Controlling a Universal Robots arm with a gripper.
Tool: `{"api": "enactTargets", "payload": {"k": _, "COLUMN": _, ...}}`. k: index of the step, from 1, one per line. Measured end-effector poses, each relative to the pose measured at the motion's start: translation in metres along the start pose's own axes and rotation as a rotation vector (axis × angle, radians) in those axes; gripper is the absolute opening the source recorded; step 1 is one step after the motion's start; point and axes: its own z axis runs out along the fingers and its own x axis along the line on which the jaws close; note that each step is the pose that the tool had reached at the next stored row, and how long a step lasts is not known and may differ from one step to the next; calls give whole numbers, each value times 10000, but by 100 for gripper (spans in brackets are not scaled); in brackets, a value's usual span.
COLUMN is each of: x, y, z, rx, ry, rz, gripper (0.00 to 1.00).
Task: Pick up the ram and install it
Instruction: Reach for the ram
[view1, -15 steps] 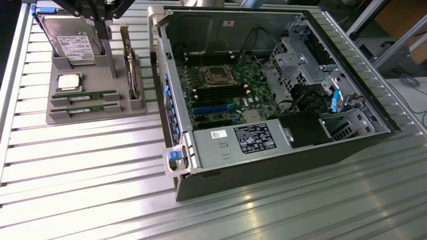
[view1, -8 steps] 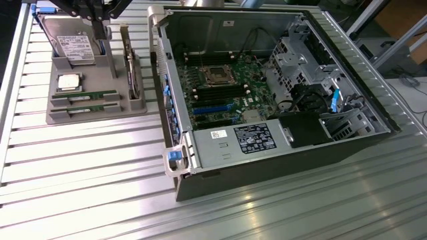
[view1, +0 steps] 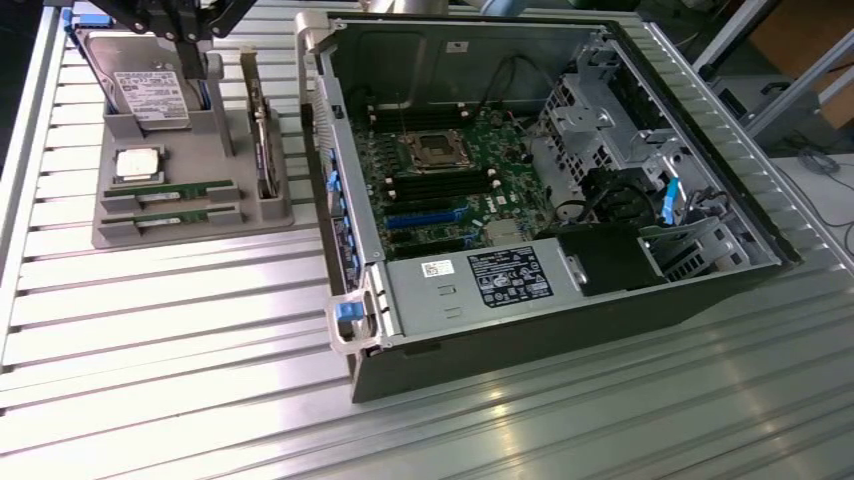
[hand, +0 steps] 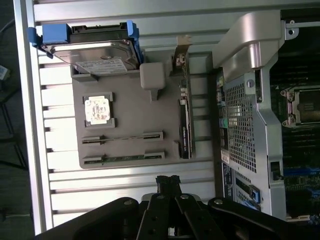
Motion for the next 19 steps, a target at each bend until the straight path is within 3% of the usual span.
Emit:
{"api": "enactTargets", "payload": {"k": 12, "x": 66, "y": -5, "z": 0, "rx": 2, "ry": -1, "rz": 0, "gripper": 11}}
{"api": "enactTargets", "payload": {"k": 19, "x": 165, "y": -13, "z": -1, "rx": 10, "ry": -1, "rz": -1, "gripper": 11}}
